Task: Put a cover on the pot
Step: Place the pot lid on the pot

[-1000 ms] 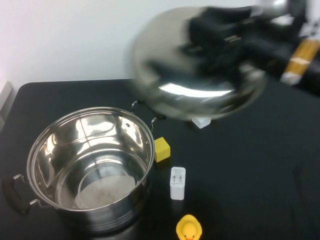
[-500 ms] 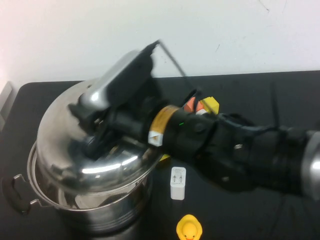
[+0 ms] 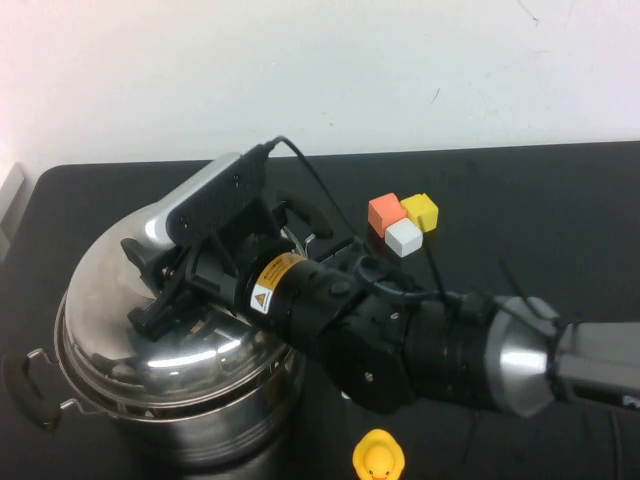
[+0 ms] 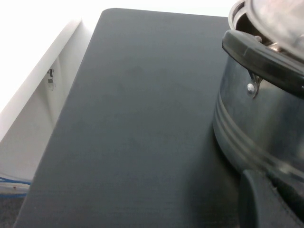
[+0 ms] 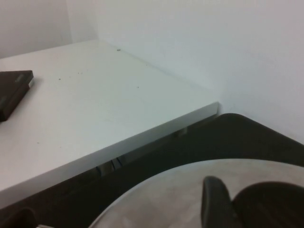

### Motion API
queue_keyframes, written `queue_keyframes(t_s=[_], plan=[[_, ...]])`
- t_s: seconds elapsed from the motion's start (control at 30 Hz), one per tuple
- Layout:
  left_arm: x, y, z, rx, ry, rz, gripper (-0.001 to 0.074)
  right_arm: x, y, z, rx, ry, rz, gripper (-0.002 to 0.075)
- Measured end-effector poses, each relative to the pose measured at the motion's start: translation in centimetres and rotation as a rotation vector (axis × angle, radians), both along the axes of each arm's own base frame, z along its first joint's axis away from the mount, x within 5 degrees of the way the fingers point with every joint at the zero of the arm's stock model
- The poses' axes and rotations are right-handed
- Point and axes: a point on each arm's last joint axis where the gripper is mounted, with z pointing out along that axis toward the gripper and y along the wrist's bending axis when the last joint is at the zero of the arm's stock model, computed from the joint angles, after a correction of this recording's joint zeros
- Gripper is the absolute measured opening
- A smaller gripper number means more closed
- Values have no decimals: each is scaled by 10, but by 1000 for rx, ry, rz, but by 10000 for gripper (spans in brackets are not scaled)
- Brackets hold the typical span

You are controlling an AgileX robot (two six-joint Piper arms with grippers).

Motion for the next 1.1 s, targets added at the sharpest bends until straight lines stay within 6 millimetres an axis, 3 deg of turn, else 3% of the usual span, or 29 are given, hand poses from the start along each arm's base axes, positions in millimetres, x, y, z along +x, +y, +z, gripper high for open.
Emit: queue_keyframes(t_s=[1.1], plan=[[0,0,0,0,0,0,-2,4,6,-18,43,64,-31,342]])
